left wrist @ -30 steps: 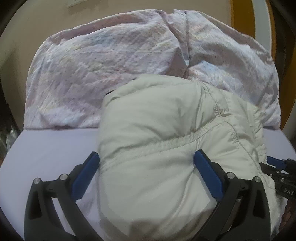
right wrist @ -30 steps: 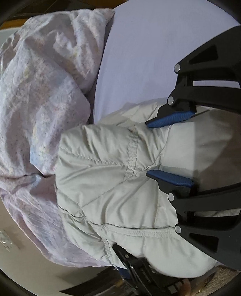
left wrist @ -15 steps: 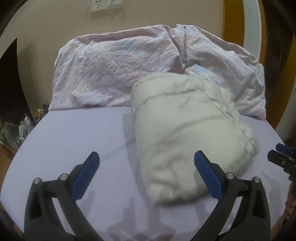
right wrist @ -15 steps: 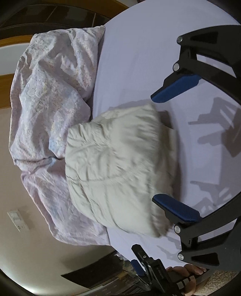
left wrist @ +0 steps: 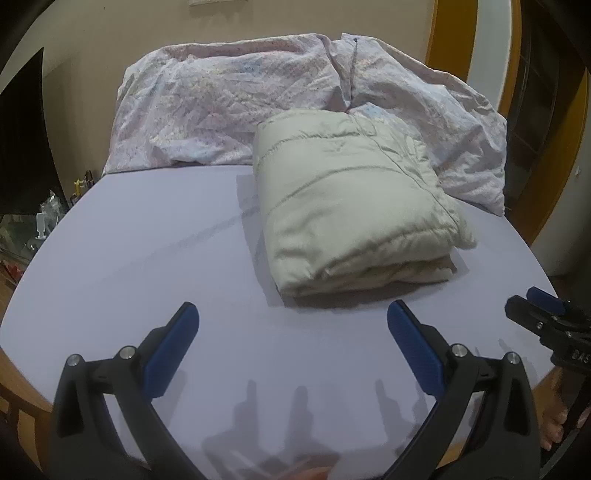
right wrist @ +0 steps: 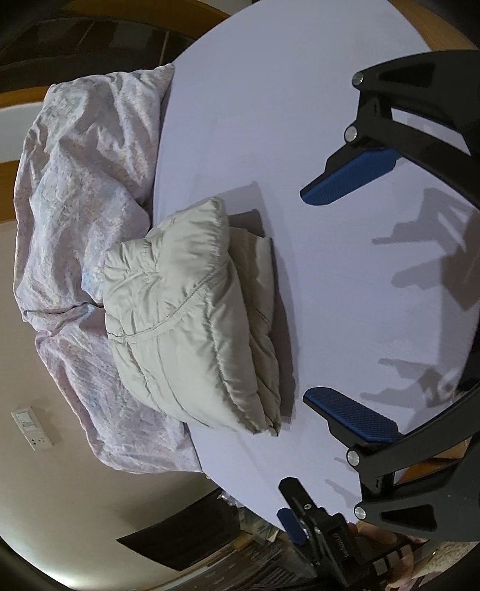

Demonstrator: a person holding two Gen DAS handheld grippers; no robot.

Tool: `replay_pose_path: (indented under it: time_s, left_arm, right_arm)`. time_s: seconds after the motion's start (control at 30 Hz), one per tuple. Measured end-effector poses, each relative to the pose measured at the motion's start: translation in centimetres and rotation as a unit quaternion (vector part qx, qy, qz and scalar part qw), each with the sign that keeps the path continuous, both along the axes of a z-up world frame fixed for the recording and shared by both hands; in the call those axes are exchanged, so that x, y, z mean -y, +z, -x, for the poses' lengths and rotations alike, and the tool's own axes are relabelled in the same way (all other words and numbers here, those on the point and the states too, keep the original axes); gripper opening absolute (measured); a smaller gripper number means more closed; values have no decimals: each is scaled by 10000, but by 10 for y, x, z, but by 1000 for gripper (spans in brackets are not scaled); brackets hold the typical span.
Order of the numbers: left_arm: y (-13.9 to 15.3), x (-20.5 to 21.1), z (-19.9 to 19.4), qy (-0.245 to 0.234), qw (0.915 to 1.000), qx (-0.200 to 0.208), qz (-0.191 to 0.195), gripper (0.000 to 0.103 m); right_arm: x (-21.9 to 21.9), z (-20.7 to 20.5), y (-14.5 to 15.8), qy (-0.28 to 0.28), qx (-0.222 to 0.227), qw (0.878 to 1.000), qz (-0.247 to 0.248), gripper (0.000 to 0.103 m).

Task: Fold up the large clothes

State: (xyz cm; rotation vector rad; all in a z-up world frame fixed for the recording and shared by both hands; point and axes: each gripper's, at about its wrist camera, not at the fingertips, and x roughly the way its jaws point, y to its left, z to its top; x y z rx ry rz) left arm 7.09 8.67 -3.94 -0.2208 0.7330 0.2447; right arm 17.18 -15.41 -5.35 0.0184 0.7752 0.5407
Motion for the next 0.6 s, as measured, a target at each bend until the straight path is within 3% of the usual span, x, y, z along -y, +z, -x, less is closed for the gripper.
replay_pose_path:
  time_s: [0.23,0.6]
  left_arm:
    - [-2,16,11,-192,9995,-239,105,101]
    - [3,17,21,-272,9987,-255,354,101]
  right_arm:
    - [4,13,-2,7,-53,9999,-112,101]
    - [10,24,3,88,-128,9995,-290,101]
